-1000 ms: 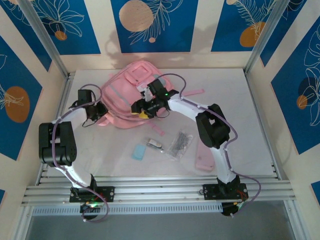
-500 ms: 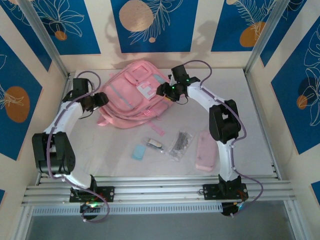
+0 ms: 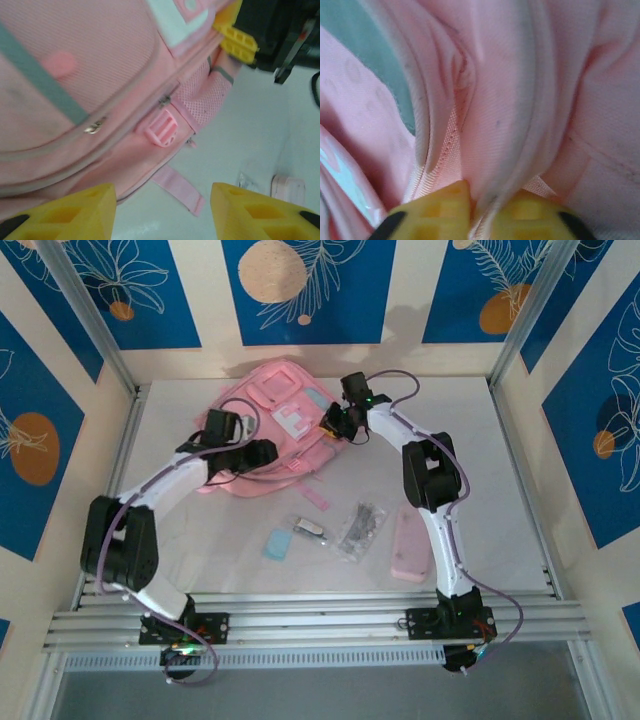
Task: Pack the student bag
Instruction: Unzip the student bag at the top-center of the table.
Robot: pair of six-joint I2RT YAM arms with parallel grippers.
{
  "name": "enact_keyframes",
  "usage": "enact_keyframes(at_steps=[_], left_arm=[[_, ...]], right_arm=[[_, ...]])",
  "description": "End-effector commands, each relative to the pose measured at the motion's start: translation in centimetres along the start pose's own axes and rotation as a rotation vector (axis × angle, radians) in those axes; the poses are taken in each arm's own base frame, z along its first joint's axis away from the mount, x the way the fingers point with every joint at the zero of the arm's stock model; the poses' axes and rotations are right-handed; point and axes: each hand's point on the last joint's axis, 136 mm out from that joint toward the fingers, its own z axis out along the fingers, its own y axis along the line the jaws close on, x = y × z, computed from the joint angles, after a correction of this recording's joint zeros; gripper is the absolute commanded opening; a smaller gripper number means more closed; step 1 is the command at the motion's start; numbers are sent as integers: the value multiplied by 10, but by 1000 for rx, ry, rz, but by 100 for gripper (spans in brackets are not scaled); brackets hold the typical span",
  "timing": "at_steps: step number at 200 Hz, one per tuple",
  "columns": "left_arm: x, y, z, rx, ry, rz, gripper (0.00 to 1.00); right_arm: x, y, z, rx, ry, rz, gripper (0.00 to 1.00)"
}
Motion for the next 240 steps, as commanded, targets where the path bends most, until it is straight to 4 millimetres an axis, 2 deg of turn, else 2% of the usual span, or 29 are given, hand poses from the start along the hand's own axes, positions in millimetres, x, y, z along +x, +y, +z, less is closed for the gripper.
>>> enact_keyframes(at_steps=[1,38,60,103,123,142,159,180,218,240], left_arm=[[-8,-9,22,27,11,28,51],[5,10,42,-53,87,30,50],[14,13,49,-44,116,11,50],[29,11,66,-17,185,-32,48],[34,11,73,4,216,-52,43],[34,-1,78,70,228,-57,35],[32,-15,79,113,231,-45,33],[24,-17,80,98,210,-28,36],[11,-2,80,-2,164,0,46],[4,-5,83,17,132,42,44]], right_arm=[[20,5,3,-21,35,40,0],[33,32,-42,-112,-11,12,0],[37,41,-55,-141,-4,-10,0],[47,51,-54,-161,21,-34,0],[49,52,-52,-163,29,-36,0],[51,50,-49,-161,34,-35,0],[52,47,-48,-154,37,-34,0],[53,46,-47,-156,42,-35,0],[55,45,-48,-155,45,-43,0],[56,43,-47,-153,45,-47,0]])
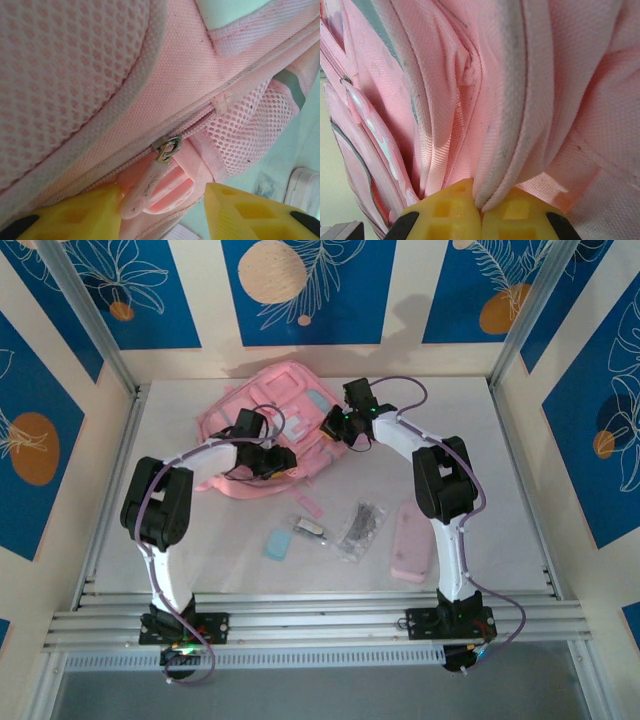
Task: Pack the student bag
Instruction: Unzip the student bag at the top-center of the table.
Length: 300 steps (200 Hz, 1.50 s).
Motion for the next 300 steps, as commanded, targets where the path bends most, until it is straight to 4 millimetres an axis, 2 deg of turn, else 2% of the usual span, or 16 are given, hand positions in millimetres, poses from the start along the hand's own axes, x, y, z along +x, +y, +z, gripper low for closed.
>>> enact_keyframes(at_steps=[1,20,40,102,125,146,164,205,230,281,300], left_arm=[[-24,-10,2,6,-83,96,43],[-28,-8,9,-14,-65,136,29],[-33,-3,12,-49,-66,162,19],[-35,1,24,-59,-47,200,13],[-34,9,25,-96,-31,203,0],[-27,15,21,-129,-3,216,0],[-17,30,9,-210,37,225,0],[19,77,-34,-383,181,194,0],[31,95,-58,-472,224,205,0],[27,128,-102,-673,257,268,0],[20,128,-116,-706,237,280,0]], right_arm=[[29,28,-12,-79,84,-62,0],[30,27,-10,-85,94,-57,0],[32,27,-10,-85,98,-60,0],[34,21,-9,-81,103,-55,0],[33,20,-11,-80,102,-58,0],[30,15,-12,-69,94,-55,0],[25,7,-13,-52,79,-42,0],[3,-22,-20,6,21,-10,0],[-8,-34,-22,25,3,2,0],[-27,-42,-26,69,-33,-29,0],[-39,-46,-27,100,-53,-35,0]])
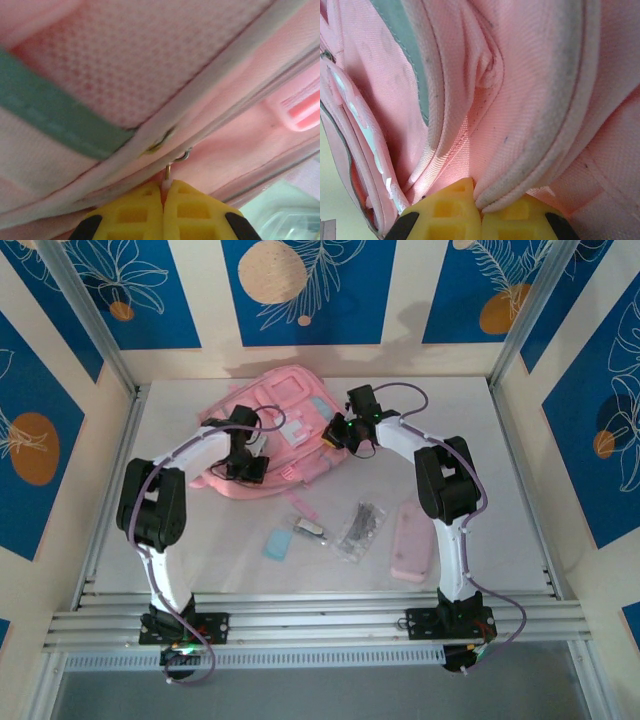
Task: Pack the student bag
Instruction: Unzip the student bag at the top-center of the table.
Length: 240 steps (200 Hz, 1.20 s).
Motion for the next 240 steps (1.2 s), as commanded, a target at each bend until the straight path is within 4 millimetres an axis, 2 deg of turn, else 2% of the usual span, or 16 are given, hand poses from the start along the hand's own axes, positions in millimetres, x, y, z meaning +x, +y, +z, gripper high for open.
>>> enact_keyframes(at_steps=[1,20,40,48,63,78,95,130,149,165,181,213,240], left_arm=[[26,66,-31,-249,89,-28,0],[13,45,-46,-144,21,-28,0],[0,12,-54,34,-36,-40,0],[-4,1,-56,98,-45,-50,0],[-11,-23,-61,221,-68,-65,0],[-16,-41,-67,297,-87,-70,0],[-20,-54,-72,330,-100,-60,0],[-29,-75,-84,399,-132,-47,0],[-31,-87,-90,424,-140,-25,0],[-32,-95,-92,433,-136,-5,0],[-29,-98,-91,426,-125,16,0],[-21,-97,-85,402,-96,31,0],[-14,-98,-82,401,-88,40,0]], right_arm=[[-45,-26,-27,105,-102,-8,0],[-53,-21,-28,102,-112,-18,0],[-48,-1,-29,42,-82,-42,0],[-42,8,-30,20,-66,-50,9],[-27,21,-38,-15,-40,-61,33],[-11,26,-50,-33,-36,-58,50],[10,30,-63,-69,-27,-41,58],[66,40,-72,-156,69,14,59],[93,48,-68,-206,106,59,60],[107,57,-60,-254,116,94,60],[110,65,-49,-278,106,123,61],[100,83,-24,-344,57,169,61],[93,81,5,-305,31,208,60]])
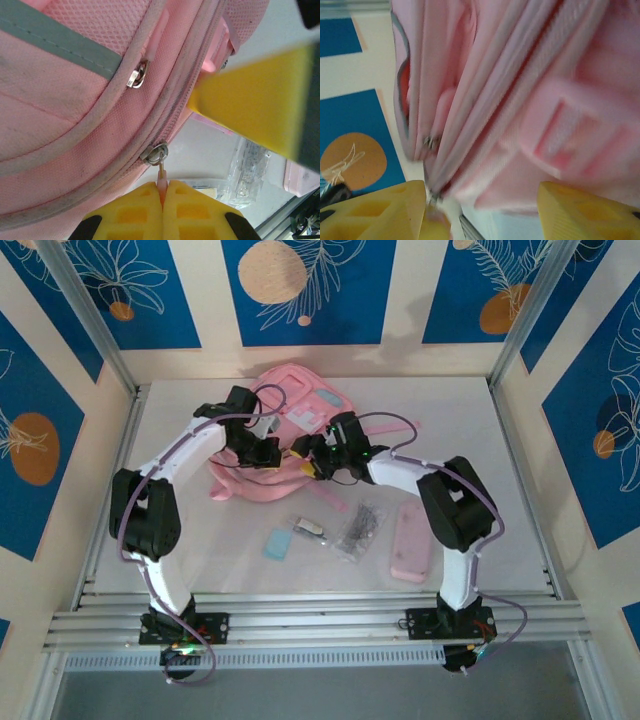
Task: Pack the student bag
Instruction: Unzip the student bag at the top-center of the table.
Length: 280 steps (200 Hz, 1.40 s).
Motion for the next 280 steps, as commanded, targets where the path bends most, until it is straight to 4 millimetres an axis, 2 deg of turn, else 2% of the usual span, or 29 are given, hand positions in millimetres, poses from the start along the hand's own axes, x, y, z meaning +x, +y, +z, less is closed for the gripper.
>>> enact_keyframes(at_steps=[1,8,15,32,71,100,117,132,149,172,200,234,249,259,269,280], left_arm=[[7,-19,-9,50,1,49,0],[8,-18,-8,48,3,48,0],[9,-17,-8,48,4,52,0],[11,-8,-7,-4,8,54,0],[20,58,-13,-281,23,35,0],[26,108,-29,-434,52,-6,0],[24,123,-38,-468,50,-21,0],[21,129,-40,-470,49,-28,0],[20,121,-34,-406,60,-35,0],[24,93,-16,-254,69,-64,0],[29,56,4,-111,65,-78,0],[14,24,0,32,-35,-108,0],[5,10,-5,74,-85,-74,25],[-1,3,-7,93,-120,-52,36],[-5,1,-6,110,-138,-50,45],[-9,1,-2,124,-150,-53,49]], right_arm=[[-16,16,19,-46,-62,42,60],[-17,12,26,-32,-59,52,57],[-18,10,32,-33,-56,50,49],[-23,7,35,-40,-79,47,0],[-32,9,7,48,-116,-120,0],[-35,-5,-9,75,-51,-148,0],[-35,-12,-16,89,-23,-176,0],[-36,-18,-22,117,-14,-206,0],[-40,-22,-29,124,-3,-202,0],[-41,-17,-30,104,5,-202,0],[-36,-9,-20,81,30,-200,0],[-37,-8,-15,72,40,-196,0],[-36,-6,-14,67,43,-204,0],[-35,-6,-13,63,50,-203,0],[-34,-4,-12,56,59,-205,0],[-32,-4,-11,54,67,-208,0]])
